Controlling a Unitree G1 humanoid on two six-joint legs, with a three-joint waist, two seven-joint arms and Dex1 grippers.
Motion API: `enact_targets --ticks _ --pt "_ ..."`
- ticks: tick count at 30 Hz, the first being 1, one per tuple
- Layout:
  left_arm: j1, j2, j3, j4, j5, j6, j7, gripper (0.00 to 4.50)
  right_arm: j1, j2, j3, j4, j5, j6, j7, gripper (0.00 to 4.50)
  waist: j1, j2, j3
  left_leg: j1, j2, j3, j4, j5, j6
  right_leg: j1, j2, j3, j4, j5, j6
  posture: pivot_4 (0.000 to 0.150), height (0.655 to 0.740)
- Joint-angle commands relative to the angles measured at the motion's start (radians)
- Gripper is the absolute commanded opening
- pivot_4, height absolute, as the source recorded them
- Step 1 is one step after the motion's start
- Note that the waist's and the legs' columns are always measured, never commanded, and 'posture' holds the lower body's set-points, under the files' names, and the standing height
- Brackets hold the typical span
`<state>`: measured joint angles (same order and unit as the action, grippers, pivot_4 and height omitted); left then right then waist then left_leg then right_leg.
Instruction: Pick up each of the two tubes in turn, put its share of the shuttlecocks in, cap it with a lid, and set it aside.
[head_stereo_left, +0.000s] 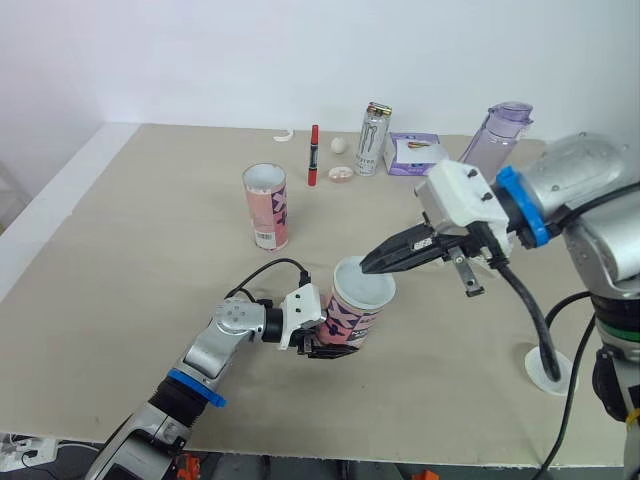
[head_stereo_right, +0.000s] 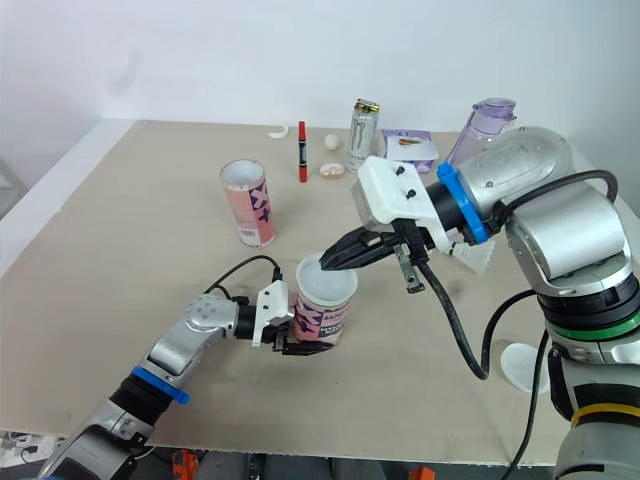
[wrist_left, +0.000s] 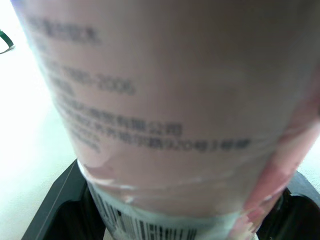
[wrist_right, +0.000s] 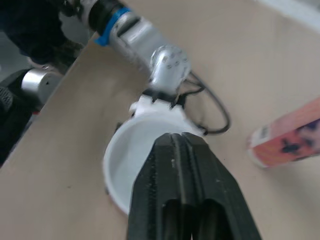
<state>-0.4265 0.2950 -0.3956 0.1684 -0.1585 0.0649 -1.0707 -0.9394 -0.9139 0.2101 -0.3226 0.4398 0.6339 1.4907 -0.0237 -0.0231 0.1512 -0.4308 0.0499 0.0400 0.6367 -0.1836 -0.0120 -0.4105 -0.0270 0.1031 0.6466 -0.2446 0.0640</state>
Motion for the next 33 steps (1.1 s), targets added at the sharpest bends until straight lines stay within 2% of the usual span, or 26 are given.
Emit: enact_targets --ticks 1,16,33 --pt "0.026 0.024 -0.018 0.059 0.047 0.044 0.013 3.12 -0.002 -0.017 0.003 -0.018 -0.022 -0.021 -0.008 0.06 0.0 0.0 0.0 0.0 0.0 0.0 0.0 0.0 0.0 0.0 0.0 0.0 0.0 0.0 0.0 0.15 0.74" --pt "0.032 0.019 -0.013 0.058 0.047 0.047 0.029 3.12 0.045 -0.007 0.079 0.01 -0.111 -0.11 0.007 0.06 0.0 0.0 0.0 0.0 0.0 0.0 0.0 0.0 0.0 -0.001 0.0 0.0 0.0 0.0 0.001 0.15 0.74" --pt "0.03 0.018 -0.013 0.065 0.048 0.038 0.033 3.12 0.051 0.038 0.087 0.036 -0.129 -0.171 0.018 0.06 0.0 0.0 0.0 0.001 0.0 0.0 0.0 0.0 0.0 -0.001 0.0 0.0 0.0 0.0 0.0 0.15 0.74"
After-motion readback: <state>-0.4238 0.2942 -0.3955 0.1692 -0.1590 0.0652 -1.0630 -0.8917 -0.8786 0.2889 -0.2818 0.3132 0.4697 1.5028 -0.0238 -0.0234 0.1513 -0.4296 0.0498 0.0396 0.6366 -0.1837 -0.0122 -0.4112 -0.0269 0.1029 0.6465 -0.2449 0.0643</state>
